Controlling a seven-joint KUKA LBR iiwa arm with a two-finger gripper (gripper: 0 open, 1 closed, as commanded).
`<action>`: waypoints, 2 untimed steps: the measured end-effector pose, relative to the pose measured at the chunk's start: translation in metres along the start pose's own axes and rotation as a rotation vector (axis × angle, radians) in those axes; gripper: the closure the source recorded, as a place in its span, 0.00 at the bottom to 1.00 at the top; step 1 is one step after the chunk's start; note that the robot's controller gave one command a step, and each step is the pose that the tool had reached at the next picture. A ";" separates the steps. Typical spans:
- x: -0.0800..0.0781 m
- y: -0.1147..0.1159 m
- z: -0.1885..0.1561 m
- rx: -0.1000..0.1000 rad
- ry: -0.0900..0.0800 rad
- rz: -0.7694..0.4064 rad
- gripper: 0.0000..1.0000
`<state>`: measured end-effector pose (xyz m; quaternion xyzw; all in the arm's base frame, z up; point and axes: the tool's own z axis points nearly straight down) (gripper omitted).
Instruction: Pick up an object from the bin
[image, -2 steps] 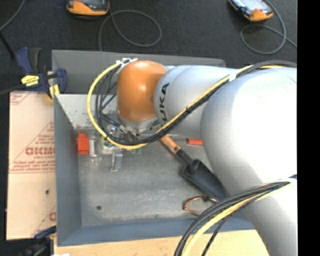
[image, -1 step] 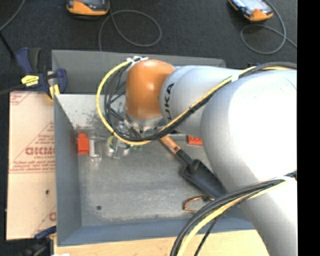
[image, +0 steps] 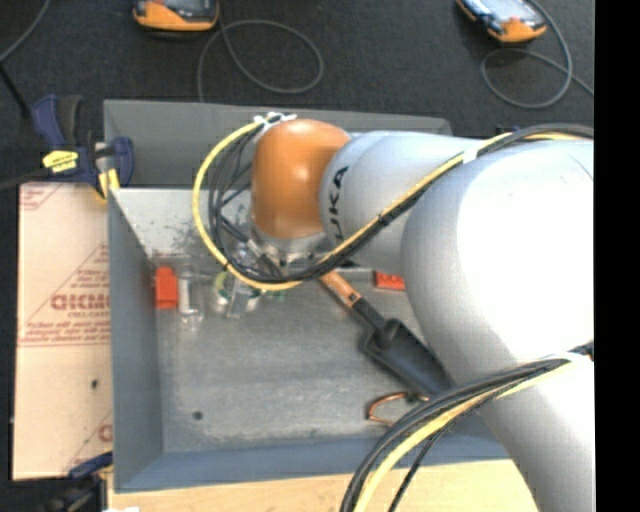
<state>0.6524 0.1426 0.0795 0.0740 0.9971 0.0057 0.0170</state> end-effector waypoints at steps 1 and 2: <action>0.001 0.000 -0.003 0.000 0.002 0.000 1.00; 0.000 0.000 -0.013 0.000 0.001 0.000 1.00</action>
Offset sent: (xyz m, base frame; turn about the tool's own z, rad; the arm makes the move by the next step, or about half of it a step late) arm 0.0000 0.0002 0.0181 0.0000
